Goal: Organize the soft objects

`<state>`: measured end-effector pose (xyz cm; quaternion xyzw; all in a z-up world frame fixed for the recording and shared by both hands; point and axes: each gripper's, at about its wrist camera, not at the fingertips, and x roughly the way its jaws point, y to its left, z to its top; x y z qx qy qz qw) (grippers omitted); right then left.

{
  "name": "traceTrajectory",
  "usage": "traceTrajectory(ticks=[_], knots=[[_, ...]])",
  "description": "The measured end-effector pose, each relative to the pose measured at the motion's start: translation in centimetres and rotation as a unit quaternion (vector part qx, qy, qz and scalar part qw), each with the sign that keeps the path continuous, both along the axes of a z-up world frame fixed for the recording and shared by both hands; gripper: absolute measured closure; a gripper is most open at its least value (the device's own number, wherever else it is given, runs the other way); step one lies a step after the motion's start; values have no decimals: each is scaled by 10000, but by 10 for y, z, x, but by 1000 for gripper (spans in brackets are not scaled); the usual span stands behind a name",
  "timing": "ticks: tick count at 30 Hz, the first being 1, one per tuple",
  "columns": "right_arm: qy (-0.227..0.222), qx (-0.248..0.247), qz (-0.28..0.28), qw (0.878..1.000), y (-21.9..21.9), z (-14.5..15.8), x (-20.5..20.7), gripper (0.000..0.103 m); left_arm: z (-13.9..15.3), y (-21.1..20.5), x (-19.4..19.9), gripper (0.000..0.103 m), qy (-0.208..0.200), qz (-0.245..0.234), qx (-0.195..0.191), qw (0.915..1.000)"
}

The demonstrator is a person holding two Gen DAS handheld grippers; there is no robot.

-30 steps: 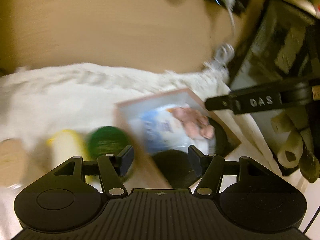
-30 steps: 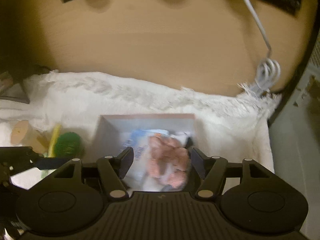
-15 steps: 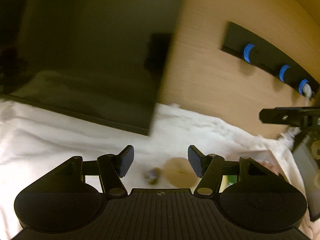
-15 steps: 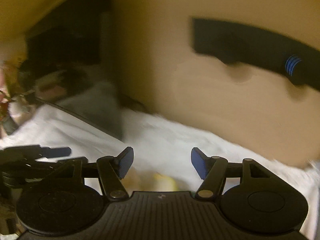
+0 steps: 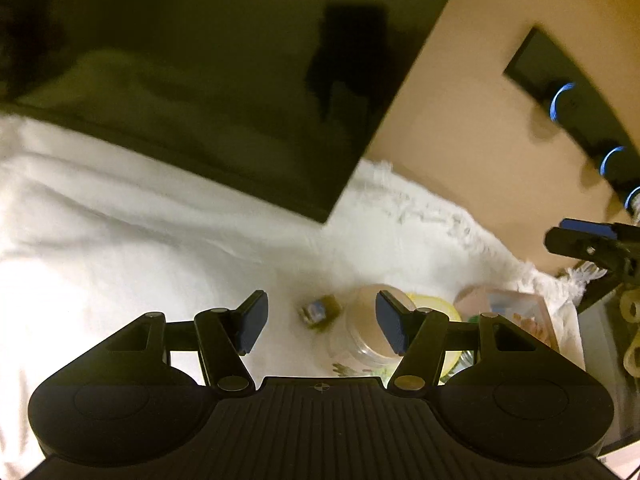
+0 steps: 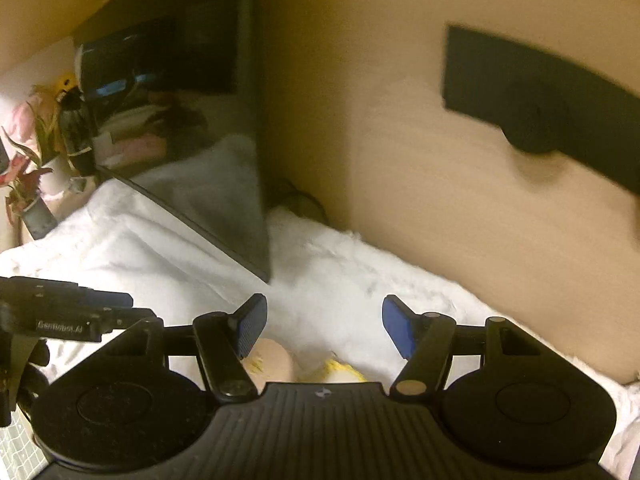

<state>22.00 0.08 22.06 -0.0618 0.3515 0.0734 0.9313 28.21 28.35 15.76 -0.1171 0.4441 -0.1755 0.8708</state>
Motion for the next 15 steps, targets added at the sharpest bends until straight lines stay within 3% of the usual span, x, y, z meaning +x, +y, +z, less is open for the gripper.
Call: traceTrajectory(ticks=[6, 7, 8, 9, 11, 13, 15], knots=[[143, -43, -67, 9999, -36, -20, 14, 39, -43, -43, 61, 38, 797, -159, 203, 9965], [184, -48, -47, 9998, -40, -24, 17, 39, -53, -50, 72, 33, 948, -168, 276, 9950], [229, -38, -38, 9997, -45, -29, 20, 39, -63, -54, 83, 21, 1053, -190, 169, 9941], [288, 1, -38, 9996, -50, -35, 24, 39, -71, -57, 93, 19, 1196, -189, 29, 9926], [441, 145, -87, 9989, -60, -47, 31, 39, -87, -65, 110, 34, 1527, -151, 165, 9880], [606, 302, -177, 9976, -70, -59, 38, 39, -100, -71, 120, 37, 1637, -143, 438, 9854], [732, 406, -240, 9962, -77, -68, 44, 39, -112, -73, 126, 37, 1840, -166, 388, 9820]])
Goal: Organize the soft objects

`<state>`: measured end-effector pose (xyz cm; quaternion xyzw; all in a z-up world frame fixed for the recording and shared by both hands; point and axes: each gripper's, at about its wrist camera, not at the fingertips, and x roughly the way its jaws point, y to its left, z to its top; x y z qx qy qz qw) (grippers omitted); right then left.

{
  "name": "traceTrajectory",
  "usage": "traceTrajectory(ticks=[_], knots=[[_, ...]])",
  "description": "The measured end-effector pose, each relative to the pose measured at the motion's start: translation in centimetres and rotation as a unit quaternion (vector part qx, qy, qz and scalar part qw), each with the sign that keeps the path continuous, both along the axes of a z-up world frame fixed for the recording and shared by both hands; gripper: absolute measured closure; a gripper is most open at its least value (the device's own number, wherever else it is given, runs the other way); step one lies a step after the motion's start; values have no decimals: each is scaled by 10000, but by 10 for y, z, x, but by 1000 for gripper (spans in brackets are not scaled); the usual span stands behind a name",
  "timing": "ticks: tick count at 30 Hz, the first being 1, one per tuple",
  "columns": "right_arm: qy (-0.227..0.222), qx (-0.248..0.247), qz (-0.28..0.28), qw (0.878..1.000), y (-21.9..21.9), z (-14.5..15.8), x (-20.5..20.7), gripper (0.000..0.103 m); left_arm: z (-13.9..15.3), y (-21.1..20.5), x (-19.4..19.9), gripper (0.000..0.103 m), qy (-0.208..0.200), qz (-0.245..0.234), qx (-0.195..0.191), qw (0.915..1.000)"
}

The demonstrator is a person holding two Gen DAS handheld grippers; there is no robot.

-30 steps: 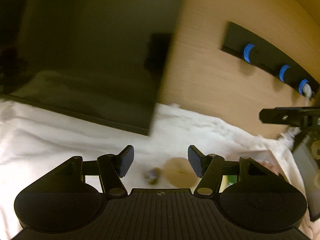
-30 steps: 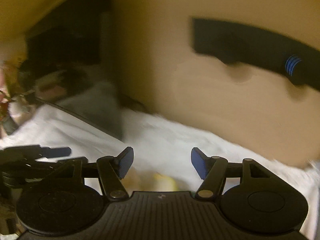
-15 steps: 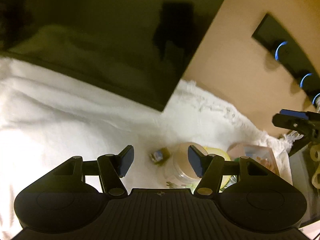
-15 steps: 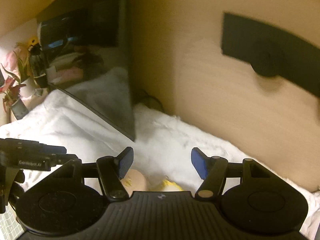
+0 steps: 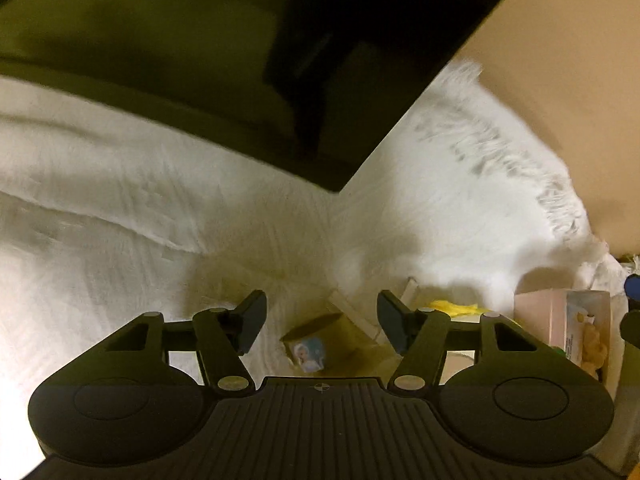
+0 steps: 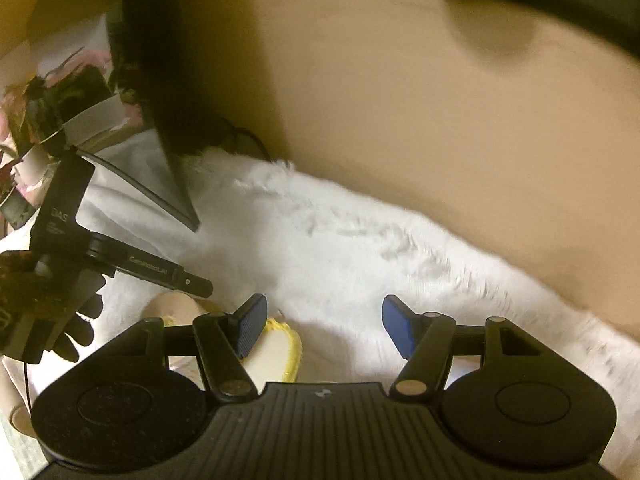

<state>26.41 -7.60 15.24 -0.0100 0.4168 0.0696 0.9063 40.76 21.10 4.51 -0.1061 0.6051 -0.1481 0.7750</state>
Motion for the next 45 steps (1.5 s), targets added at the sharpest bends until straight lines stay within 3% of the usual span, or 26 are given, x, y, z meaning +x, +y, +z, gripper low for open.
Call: traceTrajectory(ticks=[5, 7, 8, 9, 10, 13, 16, 21, 23, 26, 29, 32, 39, 40, 42, 45], knots=[[177, -47, -65, 9998, -1, -18, 15, 39, -21, -10, 6, 38, 209, -31, -48, 9998], [235, -36, -52, 9997, 1, -23, 17, 39, -26, -12, 4, 44, 200, -89, -151, 9996], [258, -19, -31, 9997, 2, -25, 18, 39, -24, -13, 4, 50, 121, -103, -172, 9997], [283, 6, -4, 9996, 2, -28, 20, 39, -26, -11, 4, 63, 111, -102, -287, 9995], [312, 30, 22, 9995, 4, -30, 20, 39, -29, -5, 1, 90, 181, -74, -495, 9986], [422, 72, 71, 9991, 8, -35, 19, 39, -32, 17, -10, 91, 50, 99, -859, 9962], [502, 19, 124, 9987, 15, -38, 18, 39, -20, 46, -30, 91, -363, 330, -1375, 9893], [640, -92, 127, 9978, 34, -42, 30, 39, 8, 85, -55, 92, -987, 636, -1582, 9804], [690, -66, 188, 9974, 44, -42, 36, 39, 17, 87, -66, 92, -1227, 413, -1412, 9815], [737, -110, 297, 9968, 60, -41, 43, 39, 22, 71, -76, 90, -1441, -452, -1080, 9826], [714, -134, 367, 9967, 68, -37, 39, 39, 25, 53, -86, 86, -1791, -1378, -511, 9728], [667, -125, 461, 9966, 69, -34, 30, 39, 21, 47, -93, 85, -1963, -1883, -101, 9622], [443, -217, 150, 9987, 78, -41, 53, 41, 2, 32, -87, 85, -1746, -1737, 129, 9691], [465, -307, 157, 9983, 82, -46, 60, 45, 0, 29, -88, 85, -1765, -1783, 168, 9679], [658, -338, 224, 9970, 89, -56, 73, 62, -1, 28, -96, 84, -1800, -1911, 236, 9646], [934, -185, 349, 9948, 96, -71, 81, 66, -7, 23, -105, 85, -1788, -1955, 375, 9635]])
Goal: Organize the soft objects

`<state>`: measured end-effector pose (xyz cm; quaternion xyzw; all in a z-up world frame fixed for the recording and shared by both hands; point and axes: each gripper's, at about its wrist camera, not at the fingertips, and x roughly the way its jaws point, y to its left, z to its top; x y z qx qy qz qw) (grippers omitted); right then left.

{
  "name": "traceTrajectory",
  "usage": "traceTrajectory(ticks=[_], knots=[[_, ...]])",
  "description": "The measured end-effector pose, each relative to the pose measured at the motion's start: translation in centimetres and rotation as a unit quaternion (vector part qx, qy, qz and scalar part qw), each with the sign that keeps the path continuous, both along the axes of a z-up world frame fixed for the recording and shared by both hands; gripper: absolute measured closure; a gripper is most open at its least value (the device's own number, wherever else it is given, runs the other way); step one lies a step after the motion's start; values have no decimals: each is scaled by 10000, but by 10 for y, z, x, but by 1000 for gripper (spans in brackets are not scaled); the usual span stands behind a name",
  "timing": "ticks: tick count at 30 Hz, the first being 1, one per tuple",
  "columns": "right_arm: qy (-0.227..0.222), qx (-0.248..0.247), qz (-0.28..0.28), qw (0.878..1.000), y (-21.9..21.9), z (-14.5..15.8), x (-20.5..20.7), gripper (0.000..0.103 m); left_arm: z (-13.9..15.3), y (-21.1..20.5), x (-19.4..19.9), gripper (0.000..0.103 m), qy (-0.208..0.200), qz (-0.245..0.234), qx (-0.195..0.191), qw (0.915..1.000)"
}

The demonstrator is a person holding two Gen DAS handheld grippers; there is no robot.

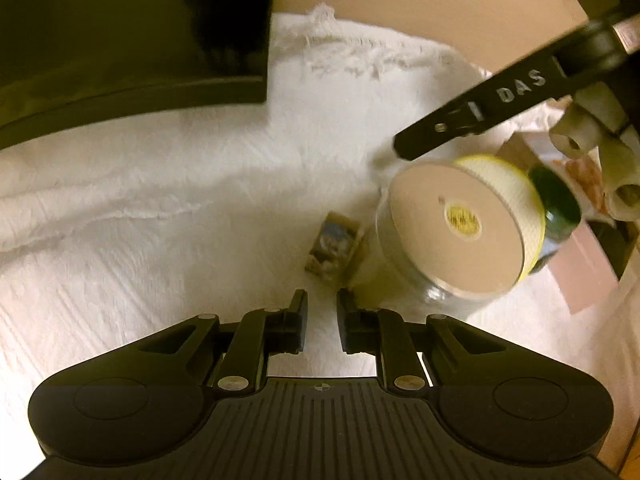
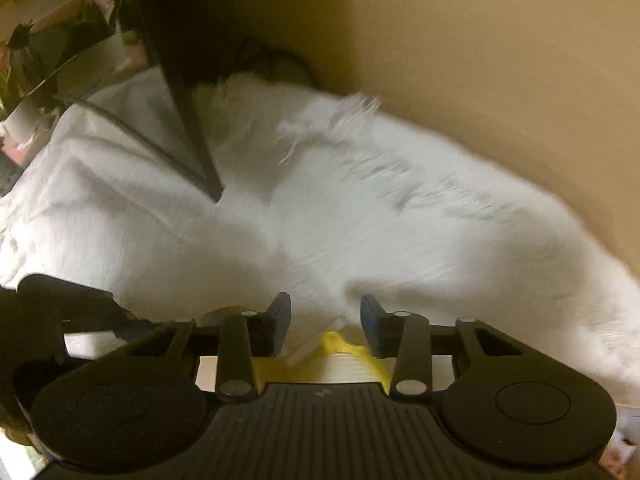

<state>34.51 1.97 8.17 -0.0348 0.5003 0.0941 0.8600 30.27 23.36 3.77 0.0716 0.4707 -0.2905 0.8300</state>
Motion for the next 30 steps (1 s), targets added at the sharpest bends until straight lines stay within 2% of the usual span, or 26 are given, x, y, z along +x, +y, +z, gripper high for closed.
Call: traceTrajectory(ticks=[5, 9, 12, 15, 21, 30], knots=[[228, 209, 214, 9993, 6, -11, -9, 66, -5, 5, -6, 84, 87, 92, 54, 9999], [331, 324, 208, 9987, 1, -13, -14, 66, -2, 13, -7, 84, 56, 363, -117, 9993], [416, 385, 197, 9982, -2, -13, -16, 66, -3, 10, -8, 83, 66, 317, -122, 9994], [535, 319, 264, 9977, -4, -17, -19, 66, -8, -3, -7, 85, 21, 103, 110, 9999], [410, 230, 245, 9986, -7, -15, -25, 66, -19, -21, -2, 84, -121, -87, 581, 9982], [267, 334, 166, 9989, -15, -1, -28, 66, -15, -4, 16, 85, -87, 464, 203, 9987]])
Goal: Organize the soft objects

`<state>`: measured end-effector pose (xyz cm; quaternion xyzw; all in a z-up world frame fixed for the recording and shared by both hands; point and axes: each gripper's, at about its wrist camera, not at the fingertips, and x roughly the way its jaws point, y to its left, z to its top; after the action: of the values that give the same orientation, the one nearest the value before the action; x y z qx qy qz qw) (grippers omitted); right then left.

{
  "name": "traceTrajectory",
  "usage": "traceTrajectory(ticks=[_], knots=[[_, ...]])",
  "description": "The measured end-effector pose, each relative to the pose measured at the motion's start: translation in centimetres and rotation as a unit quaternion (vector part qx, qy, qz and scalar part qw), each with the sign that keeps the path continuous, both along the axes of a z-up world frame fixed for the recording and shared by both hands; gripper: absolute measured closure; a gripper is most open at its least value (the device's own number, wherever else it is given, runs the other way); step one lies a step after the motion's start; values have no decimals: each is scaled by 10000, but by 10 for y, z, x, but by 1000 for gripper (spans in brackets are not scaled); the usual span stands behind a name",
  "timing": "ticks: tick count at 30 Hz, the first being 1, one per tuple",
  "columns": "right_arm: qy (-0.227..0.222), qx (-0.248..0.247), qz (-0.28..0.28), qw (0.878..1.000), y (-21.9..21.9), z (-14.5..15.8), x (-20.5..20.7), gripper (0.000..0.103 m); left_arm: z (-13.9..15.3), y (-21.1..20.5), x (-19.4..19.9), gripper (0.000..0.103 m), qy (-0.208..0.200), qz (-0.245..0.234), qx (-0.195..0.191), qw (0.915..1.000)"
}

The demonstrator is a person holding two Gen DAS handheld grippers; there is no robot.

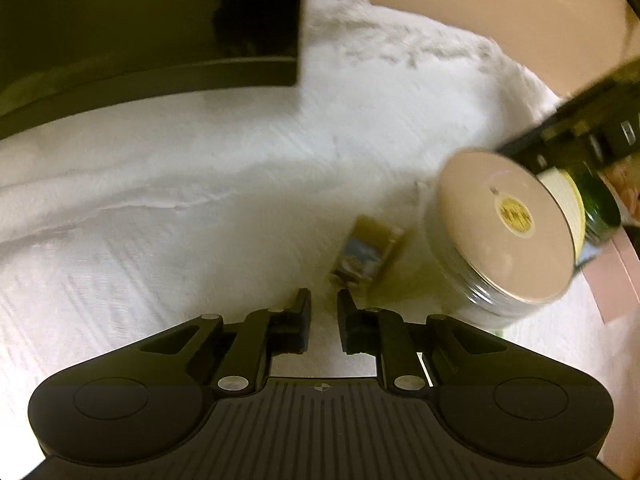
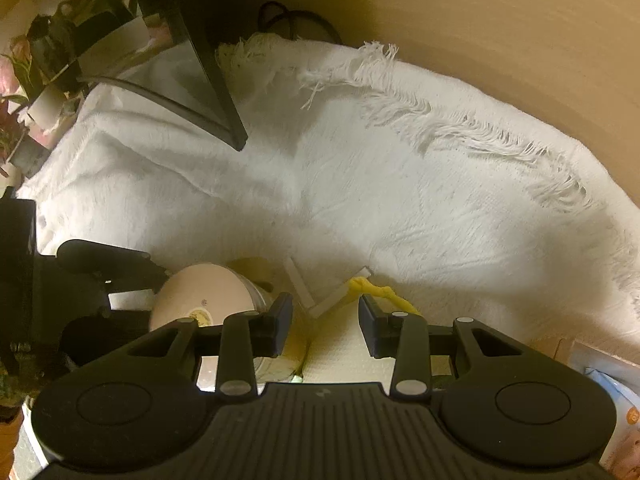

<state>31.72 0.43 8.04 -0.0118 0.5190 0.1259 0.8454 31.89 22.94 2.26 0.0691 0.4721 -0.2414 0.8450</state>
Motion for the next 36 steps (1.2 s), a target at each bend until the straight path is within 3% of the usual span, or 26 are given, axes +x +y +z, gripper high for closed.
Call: traceTrajectory(ticks=[12, 15, 21, 23, 25, 27, 29, 31, 35, 36], knots=[[147, -81, 92, 9998, 6, -10, -4, 66, 9, 15, 9, 85, -241, 882, -465, 9947], [146, -149, 186, 9996, 7, -10, -7, 66, 15, 22, 15, 85, -296, 1236, -721, 9893], [-77, -147, 245, 9996, 1, 3, -10, 64, 44, 61, 12, 82, -790, 1950, -1247, 9696], [-149, -160, 231, 9995, -1, 7, -5, 60, 49, 72, 11, 82, -761, 1889, -1504, 9674], [-167, -130, 195, 9996, -1, 9, 0, 60, 51, 73, 8, 82, -636, 1350, -1616, 9755], [-135, 39, 174, 9998, -3, 11, 4, 59, 48, 65, 5, 82, -510, 885, -1302, 9862], [-2, 326, 99, 9994, -4, 12, 11, 58, 44, 61, -4, 81, -579, 706, -911, 9916], [168, 492, 41, 9986, 2, 9, 22, 57, 38, 65, -17, 81, -688, 829, -874, 9903], [684, 85, 194, 9974, 35, -13, 57, 55, 24, 84, -52, 81, -618, 1300, -1306, 9809], [801, 132, 252, 9964, 41, -18, 65, 50, 19, 88, -62, 81, -579, 1457, -1366, 9781]])
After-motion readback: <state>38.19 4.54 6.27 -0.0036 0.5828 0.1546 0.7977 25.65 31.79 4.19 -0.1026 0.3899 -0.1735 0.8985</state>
